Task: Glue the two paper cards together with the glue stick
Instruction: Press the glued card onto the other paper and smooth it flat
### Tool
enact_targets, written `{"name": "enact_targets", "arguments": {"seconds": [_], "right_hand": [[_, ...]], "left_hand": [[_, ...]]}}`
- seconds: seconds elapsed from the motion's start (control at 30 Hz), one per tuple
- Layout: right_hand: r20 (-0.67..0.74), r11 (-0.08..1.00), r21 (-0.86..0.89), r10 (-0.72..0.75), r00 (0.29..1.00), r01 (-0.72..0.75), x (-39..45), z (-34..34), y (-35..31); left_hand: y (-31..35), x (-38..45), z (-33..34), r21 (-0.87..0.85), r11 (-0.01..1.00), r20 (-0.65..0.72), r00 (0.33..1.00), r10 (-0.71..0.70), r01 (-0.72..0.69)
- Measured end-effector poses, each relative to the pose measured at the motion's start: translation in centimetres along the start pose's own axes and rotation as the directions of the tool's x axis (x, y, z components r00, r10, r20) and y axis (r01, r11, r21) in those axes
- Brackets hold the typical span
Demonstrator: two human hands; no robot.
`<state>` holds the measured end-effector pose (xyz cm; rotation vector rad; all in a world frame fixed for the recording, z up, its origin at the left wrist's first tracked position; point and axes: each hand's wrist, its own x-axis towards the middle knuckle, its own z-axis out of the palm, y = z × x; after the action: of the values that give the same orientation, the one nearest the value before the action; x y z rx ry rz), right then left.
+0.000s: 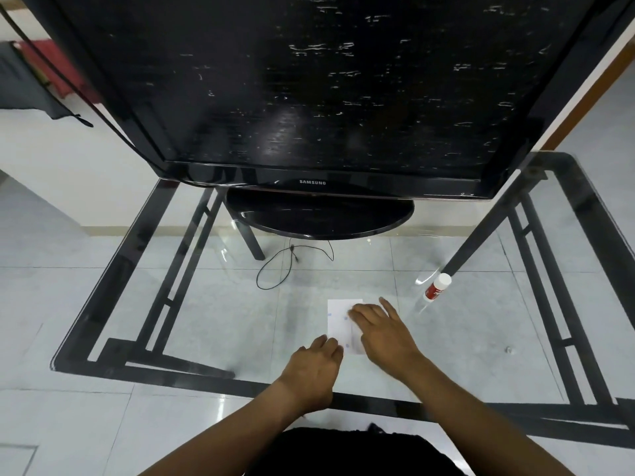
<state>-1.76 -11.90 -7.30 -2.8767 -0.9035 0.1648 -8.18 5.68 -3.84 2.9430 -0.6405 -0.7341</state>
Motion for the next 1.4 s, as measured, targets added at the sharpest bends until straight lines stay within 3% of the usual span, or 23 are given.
{"name": "enact_targets", "arguments": {"seconds": [0.17,0.27,0.37,0.57,0.7,0.87,1.0,1.4], "right_hand": [[0.051,1.0,-0.024,0.01,0.999,-0.009,1.5,-0.7,0.8],[0.014,0.999,-0.019,0.033,0.999,-0.033,1.1,-0.7,-1.0],[-0.037,0.999,-0.014,-0.032,0.999,0.032,-0.8,0.2,-2.7],[0.001,1.0,0.003,0.025,1.0,-0.025,-2.0,0.7,-2.8],[0.069,0.997,0.077,0.026,0.997,-0.031,-1.7,0.8,-2.7],[0.072,0.986,0.151,0.059,0.996,-0.07,-1.6,0.5,-1.9],[0.111,0.983,0.156,0.075,0.991,-0.092,-0.6,0.2,-1.2],[0.077,0.977,0.107,0.174,0.982,-0.182,-0.8,1.7,-0.6]], "left_hand": [[-0.1,-0.4,-0.2,-0.02,1.0,0.022,1.0,0.006,-0.006],[0.0,-0.3,-0.3,-0.033,0.999,-0.002,1.0,-0.007,0.007],[-0.1,-0.2,-0.5,-0.061,0.998,-0.007,1.0,-0.017,0.016],[-0.6,0.1,-0.8,-0.075,0.997,-0.032,0.999,-0.007,0.004],[-1.9,2.7,-1.5,-0.054,0.992,-0.188,0.974,-0.123,0.115],[-2.5,5.0,0.0,0.129,0.961,-0.127,0.966,-0.227,0.243],[-2.5,4.9,1.4,0.022,0.946,-0.132,0.939,-0.317,0.323],[-3.8,4.9,2.0,-0.188,0.909,-0.098,0.914,-0.394,0.371]]}}
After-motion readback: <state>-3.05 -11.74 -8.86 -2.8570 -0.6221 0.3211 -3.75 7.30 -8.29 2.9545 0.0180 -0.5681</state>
